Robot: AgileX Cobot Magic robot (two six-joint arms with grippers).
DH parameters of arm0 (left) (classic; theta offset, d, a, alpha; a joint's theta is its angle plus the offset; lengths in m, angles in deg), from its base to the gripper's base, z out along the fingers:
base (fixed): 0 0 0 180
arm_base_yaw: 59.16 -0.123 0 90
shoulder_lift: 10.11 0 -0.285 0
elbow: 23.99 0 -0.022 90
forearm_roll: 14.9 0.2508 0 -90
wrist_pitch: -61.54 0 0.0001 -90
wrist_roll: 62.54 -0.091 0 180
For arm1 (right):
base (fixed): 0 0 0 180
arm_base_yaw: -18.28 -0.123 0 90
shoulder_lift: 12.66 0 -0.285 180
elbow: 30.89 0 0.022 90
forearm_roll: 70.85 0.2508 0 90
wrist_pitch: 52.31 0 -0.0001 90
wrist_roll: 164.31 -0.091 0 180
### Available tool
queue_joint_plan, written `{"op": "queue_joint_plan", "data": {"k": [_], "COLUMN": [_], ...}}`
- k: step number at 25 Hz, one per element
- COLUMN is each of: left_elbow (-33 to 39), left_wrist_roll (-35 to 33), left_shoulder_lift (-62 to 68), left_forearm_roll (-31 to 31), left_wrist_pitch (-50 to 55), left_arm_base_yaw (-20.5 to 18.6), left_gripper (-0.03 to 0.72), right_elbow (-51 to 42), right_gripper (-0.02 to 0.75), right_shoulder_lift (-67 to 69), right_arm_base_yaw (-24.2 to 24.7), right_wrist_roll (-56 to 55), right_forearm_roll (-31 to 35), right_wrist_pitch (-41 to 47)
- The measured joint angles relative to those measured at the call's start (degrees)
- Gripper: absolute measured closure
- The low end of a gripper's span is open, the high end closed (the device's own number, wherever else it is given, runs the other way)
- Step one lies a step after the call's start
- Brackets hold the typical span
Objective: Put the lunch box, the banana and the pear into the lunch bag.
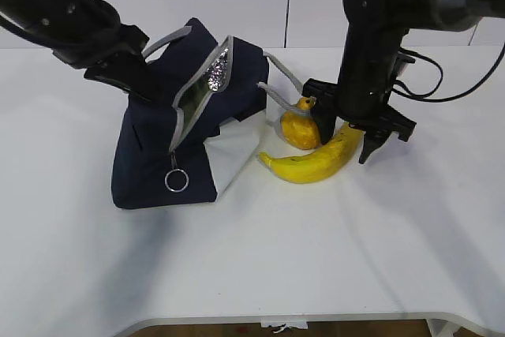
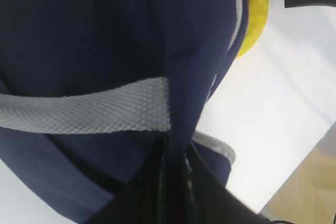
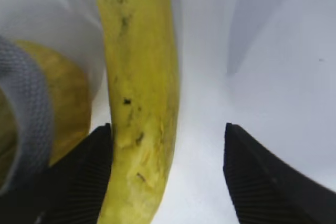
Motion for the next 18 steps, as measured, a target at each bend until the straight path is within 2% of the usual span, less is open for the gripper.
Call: {"op": "queue_joint_plan", "data": {"k": [13,15,18], "left_elbow": [0.00,0.00,0.00], "left_wrist_roll": [0.00,0.00,0.00], "left_shoulder_lift": [0.00,0.00,0.00], "left_forearm_roll": [0.50,0.50,0.50], "left_wrist_pitch": [0.00,0.00,0.00], "left_arm_base_yaw": [0.00,0.00,0.00], "left_gripper": [0.694,0.694,0.694], "right_elbow": [0.00,0.00,0.00], "right_gripper": [0.232,0.263,0.369], "right_shoulder_lift": [2.19,2.19,2.19], "right_arm_base_yaw": [0.00,0.00,0.00], "right_wrist_roll": [-0.21,-0.21,-0.21], "right_forearm_roll": [0.00,0.00,0.00], "right_wrist_pitch": [-2.37,-3.05,-3.10]}}
